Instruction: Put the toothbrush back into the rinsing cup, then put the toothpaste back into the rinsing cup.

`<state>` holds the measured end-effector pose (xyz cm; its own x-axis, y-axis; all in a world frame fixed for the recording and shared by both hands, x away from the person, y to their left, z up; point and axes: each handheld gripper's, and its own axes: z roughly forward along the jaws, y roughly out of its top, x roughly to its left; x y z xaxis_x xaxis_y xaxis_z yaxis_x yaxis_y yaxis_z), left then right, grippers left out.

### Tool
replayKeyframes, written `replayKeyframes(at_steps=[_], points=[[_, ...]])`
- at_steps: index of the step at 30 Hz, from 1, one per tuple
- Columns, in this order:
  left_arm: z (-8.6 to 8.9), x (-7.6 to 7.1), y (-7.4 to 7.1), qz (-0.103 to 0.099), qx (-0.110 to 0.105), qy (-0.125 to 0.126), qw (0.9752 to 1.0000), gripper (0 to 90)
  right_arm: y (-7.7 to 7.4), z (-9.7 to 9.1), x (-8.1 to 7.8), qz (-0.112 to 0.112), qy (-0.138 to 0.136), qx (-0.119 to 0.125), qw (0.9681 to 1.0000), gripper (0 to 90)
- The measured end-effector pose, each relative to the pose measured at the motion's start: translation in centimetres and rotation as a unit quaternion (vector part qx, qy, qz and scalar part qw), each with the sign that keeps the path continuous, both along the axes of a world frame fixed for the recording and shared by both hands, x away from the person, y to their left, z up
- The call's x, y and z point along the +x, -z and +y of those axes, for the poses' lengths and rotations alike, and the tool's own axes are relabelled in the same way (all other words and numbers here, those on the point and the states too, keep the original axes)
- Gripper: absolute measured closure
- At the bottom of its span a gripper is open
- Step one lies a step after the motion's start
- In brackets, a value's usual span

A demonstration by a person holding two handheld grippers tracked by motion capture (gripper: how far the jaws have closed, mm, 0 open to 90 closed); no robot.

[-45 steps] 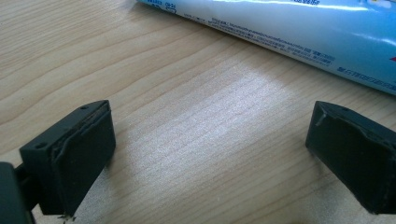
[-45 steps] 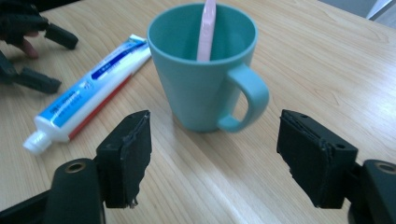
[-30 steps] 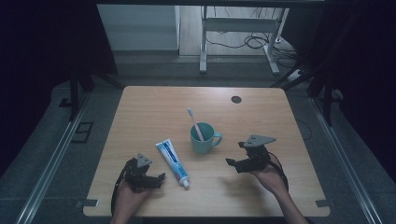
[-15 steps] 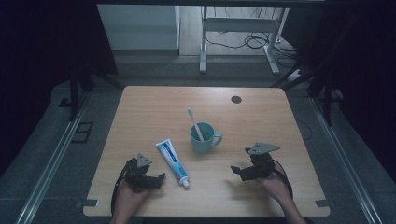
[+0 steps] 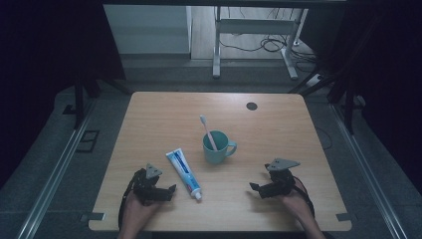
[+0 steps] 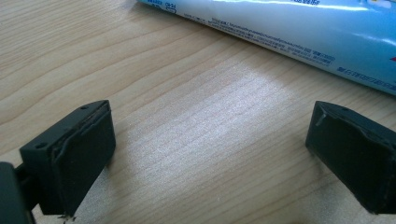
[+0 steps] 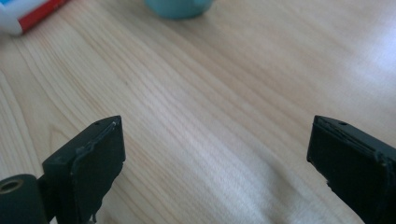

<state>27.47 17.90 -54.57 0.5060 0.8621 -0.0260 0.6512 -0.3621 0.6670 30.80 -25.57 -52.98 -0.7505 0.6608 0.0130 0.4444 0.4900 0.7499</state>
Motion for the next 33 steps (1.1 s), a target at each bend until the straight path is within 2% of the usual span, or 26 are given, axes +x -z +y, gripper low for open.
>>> replayKeyframes(at_steps=[7,14,19,29,33], points=[[0.0,0.0,0.0,0.001,-0.001,-0.001,1.0000,1.6,1.2,0.0,0.1,0.013,-0.003,-0.009,0.9999,6.1],[0.0,0.0,0.0,0.001,-0.001,-0.001,1.0000,1.6,1.3,0.0,-0.1,0.010,-0.009,-0.021,0.9997,9.7],[0.0,0.0,0.0,0.001,-0.001,0.000,1.0000,1.7,1.3,-0.1,-0.1,0.010,-0.001,-0.019,0.9998,12.0],[0.0,0.1,-0.6,0.017,0.002,-0.014,0.9997,8.9,1.3,-0.1,0.0,0.010,0.006,-0.019,0.9998,12.1],[0.1,0.0,-1.0,0.014,-0.004,-0.011,0.9998,12.9,1.3,-0.1,0.0,0.010,0.007,-0.019,0.9998,12.3]])
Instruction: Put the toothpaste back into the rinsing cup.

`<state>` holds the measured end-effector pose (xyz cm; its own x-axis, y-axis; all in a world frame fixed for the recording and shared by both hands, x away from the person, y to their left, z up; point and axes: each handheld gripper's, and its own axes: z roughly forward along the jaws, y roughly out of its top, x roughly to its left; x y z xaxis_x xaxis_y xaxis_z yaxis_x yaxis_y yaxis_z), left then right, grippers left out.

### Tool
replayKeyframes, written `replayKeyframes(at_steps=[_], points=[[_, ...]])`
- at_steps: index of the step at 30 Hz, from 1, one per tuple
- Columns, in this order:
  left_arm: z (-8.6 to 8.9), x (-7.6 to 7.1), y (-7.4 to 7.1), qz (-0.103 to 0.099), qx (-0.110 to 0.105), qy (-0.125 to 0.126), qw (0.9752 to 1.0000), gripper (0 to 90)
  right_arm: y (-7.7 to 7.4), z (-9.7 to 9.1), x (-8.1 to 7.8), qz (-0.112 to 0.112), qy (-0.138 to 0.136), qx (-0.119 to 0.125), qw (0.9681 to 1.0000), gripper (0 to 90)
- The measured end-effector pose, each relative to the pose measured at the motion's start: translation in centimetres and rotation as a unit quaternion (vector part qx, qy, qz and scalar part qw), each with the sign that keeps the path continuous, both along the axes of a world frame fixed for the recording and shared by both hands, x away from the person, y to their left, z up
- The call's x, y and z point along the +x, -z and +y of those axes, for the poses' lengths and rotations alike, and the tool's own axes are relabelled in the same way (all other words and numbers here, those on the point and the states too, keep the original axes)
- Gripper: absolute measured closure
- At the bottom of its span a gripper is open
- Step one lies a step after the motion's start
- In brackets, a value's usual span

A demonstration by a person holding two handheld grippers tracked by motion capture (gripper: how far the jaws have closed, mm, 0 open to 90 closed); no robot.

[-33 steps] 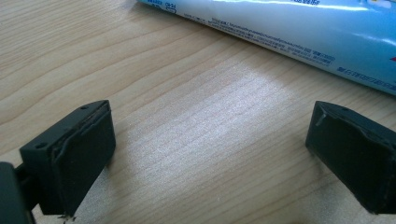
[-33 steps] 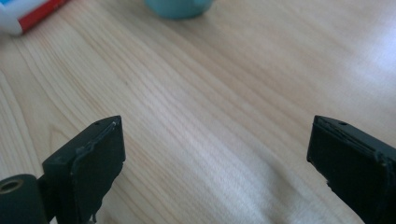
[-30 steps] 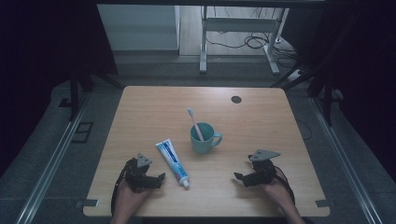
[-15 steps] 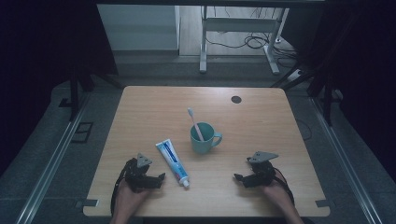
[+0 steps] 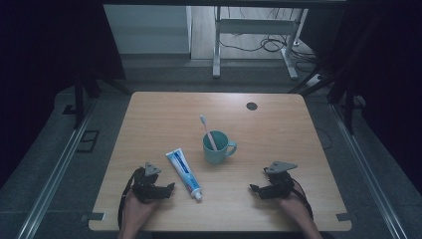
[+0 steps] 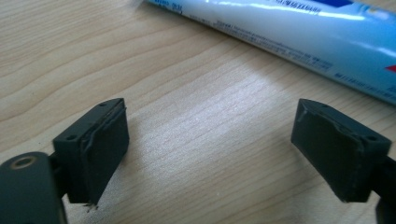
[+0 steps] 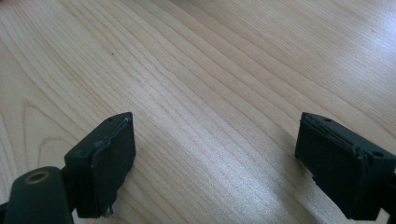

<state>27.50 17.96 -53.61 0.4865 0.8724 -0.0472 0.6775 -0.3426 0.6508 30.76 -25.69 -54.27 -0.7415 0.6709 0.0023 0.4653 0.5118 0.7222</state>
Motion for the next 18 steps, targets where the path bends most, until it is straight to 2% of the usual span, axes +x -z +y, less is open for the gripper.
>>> replayKeyframes(at_steps=[5,12,18], points=[[-0.3,-0.3,-0.6,-0.017,0.004,0.004,0.9998,15.3,0.0,0.0,0.0,0.000,0.002,0.000,1.0000,12.6],[-0.7,-0.3,-0.9,-0.016,0.009,0.015,0.9997,23.6,0.0,0.0,0.0,0.000,0.002,0.000,1.0000,12.7],[-1.2,-0.3,-1.9,-0.021,-0.025,0.029,0.9990,35.2,0.0,0.0,0.0,0.000,0.002,0.000,1.0000,12.7]])
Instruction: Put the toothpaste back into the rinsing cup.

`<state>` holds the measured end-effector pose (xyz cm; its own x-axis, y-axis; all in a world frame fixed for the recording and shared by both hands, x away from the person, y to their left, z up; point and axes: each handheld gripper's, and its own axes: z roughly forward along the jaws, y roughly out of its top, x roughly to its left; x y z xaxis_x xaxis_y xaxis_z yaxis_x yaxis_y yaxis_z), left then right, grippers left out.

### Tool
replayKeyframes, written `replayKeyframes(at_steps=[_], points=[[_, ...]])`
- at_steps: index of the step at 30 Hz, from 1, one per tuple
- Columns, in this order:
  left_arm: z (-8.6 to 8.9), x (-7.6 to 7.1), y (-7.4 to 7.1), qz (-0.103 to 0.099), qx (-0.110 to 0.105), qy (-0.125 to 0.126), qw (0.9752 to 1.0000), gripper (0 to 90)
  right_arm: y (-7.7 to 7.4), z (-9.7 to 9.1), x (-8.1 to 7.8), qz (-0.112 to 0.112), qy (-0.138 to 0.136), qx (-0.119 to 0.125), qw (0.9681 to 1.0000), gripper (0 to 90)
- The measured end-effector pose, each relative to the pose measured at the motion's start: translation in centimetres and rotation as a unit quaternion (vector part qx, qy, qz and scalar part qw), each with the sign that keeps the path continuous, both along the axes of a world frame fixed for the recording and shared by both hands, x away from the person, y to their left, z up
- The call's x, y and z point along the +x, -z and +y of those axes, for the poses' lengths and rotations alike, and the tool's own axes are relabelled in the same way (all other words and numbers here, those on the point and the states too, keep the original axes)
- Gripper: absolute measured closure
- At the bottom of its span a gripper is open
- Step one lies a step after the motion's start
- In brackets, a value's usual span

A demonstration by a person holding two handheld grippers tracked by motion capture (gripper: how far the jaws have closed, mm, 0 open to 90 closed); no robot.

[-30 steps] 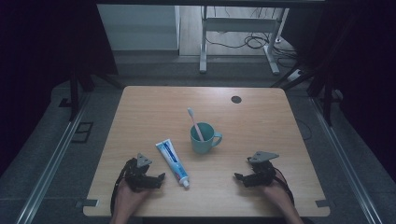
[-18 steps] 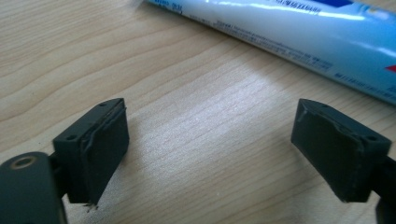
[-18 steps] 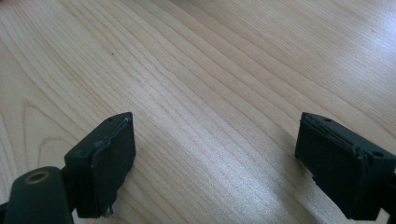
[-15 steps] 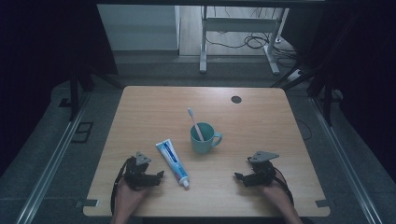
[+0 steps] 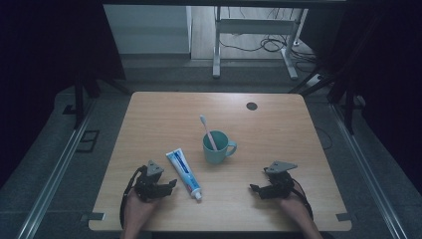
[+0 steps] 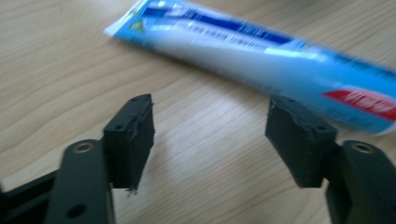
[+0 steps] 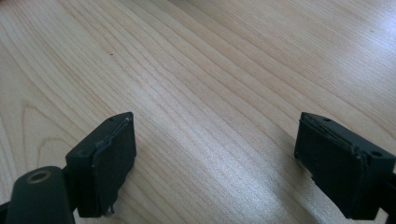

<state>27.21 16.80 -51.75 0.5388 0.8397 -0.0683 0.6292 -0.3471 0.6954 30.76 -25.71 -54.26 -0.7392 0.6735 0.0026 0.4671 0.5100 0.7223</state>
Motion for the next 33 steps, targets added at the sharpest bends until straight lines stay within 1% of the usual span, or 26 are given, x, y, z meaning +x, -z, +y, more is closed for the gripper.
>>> replayKeyframes(at_steps=[2,4,5,7,9,11,13,16,18,20,22,24,27,30,33], points=[[-0.4,0.1,-0.3,-0.003,-0.012,0.011,0.9999,39.3,0.0,0.0,0.0,0.000,0.000,0.000,1.0000,12.7],[-0.7,0.2,-0.5,-0.007,-0.012,0.020,0.9997,42.5,0.0,0.0,0.0,0.000,0.000,0.000,1.0000,12.7],[-1.1,0.3,-0.6,-0.009,-0.008,0.028,0.9996,43.5,0.0,0.0,0.0,0.000,0.000,0.000,1.0000,12.7],[-1.6,0.5,-0.8,-0.015,-0.002,0.033,0.9993,47.6,0.0,0.0,0.0,0.000,0.001,0.000,1.0000,12.7],[-2.0,0.8,-1.2,-0.017,-0.004,0.042,0.9990,54.5,0.0,0.0,0.0,0.000,0.000,0.000,1.0000,12.7],[-2.2,1.2,-1.5,-0.021,-0.002,0.048,0.9986,61.1,0.0,0.0,0.0,0.000,0.000,0.000,1.0000,12.7],[-2.5,1.8,-1.7,-0.022,-0.007,0.053,0.9983,68.2,0.0,0.0,0.0,0.000,0.000,0.000,1.0000,12.7],[-2.8,2.7,-1.7,-0.021,-0.005,0.059,0.9980,76.4,0.0,0.0,0.0,0.000,0.000,0.000,1.0000,12.7],[-3.0,3.4,-1.7,-0.017,-0.012,0.062,0.9978,82.9,0.0,0.0,0.0,0.000,0.000,0.000,1.0000,12.7],[-3.3,4.0,-1.6,-0.018,-0.011,0.066,0.9976,87.8,0.0,0.0,0.0,0.000,0.001,0.000,1.0000,12.7],[-3.7,4.6,-1.6,-0.016,-0.013,0.068,0.9975,89.6,0.0,0.0,0.0,0.000,0.001,0.000,1.0000,12.7],[-4.1,5.1,-1.7,-0.015,-0.008,0.072,0.9973,89.8,0.0,0.0,0.0,0.000,0.001,0.000,1.0000,12.8],[-4.6,5.8,-1.7,-0.014,-0.002,0.072,0.9973,89.8,0.0,0.0,0.0,0.000,0.001,0.000,1.0000,12.8],[-4.8,6.5,-1.6,-0.009,0.005,0.070,0.9975,89.9,0.0,0.0,0.0,0.000,0.001,0.000,1.0000,12.8],[-4.8,7.2,-1.3,-0.002,0.007,0.066,0.9978,89.8,0.0,0.0,0.0,0.000,0.001,0.000,1.0000,12.8]])
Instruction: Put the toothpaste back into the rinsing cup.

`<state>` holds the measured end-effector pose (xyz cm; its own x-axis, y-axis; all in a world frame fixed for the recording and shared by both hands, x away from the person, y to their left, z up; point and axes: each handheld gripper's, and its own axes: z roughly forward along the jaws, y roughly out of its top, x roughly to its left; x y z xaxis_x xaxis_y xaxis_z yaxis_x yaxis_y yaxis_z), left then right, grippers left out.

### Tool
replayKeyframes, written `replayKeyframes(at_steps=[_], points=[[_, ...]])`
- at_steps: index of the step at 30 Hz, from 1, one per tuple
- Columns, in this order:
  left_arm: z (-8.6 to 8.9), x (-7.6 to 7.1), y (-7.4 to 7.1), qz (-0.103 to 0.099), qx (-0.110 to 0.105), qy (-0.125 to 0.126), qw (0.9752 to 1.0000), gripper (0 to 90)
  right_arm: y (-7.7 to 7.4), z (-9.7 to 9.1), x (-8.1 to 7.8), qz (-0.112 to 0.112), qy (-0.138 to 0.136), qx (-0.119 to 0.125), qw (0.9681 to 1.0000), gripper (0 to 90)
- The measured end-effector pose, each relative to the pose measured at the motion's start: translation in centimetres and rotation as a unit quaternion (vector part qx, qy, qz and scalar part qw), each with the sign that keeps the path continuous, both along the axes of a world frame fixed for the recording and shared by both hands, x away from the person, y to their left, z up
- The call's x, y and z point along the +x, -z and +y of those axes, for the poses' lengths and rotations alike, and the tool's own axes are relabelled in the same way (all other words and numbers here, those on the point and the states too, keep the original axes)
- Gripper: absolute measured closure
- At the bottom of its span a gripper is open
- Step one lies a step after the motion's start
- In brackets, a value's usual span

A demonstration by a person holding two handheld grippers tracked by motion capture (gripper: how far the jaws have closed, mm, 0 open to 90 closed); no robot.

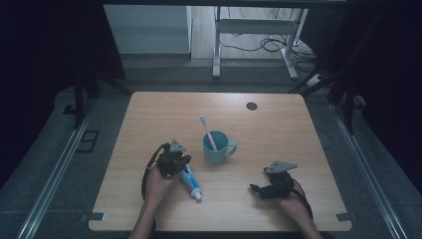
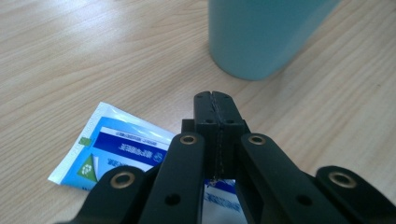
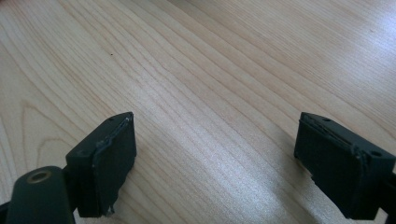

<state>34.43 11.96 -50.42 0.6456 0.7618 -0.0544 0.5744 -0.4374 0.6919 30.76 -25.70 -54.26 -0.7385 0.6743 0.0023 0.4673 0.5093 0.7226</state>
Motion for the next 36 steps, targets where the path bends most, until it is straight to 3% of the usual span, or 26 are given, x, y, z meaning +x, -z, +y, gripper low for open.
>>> replayKeyframes(at_steps=[2,6,13,19,32,36], points=[[0.0,0.4,0.2,0.003,0.006,-0.003,1.0000,89.8,0.0,0.0,0.0,0.000,0.000,0.000,1.0000,12.8],[0.3,0.5,0.4,0.003,-0.006,-0.009,0.9999,89.8,0.0,0.0,0.0,0.000,0.000,0.000,1.0000,12.8],[-0.1,-0.9,0.2,0.009,-0.022,0.007,0.9997,89.8,0.0,0.0,0.0,0.000,0.000,0.000,1.0000,12.8],[-1.9,-2.5,0.5,0.019,0.004,0.043,0.9989,89.8,0.0,0.0,0.0,0.000,0.000,0.000,1.0000,12.8],[-2.1,-4.5,0.3,0.035,-0.001,0.058,0.9977,89.8,0.0,0.0,0.0,0.000,0.000,0.000,1.0000,12.8],[-2.9,-4.8,0.5,0.038,0.010,0.065,0.9972,89.8,0.0,0.0,0.0,0.000,0.000,0.000,1.0000,12.8]])
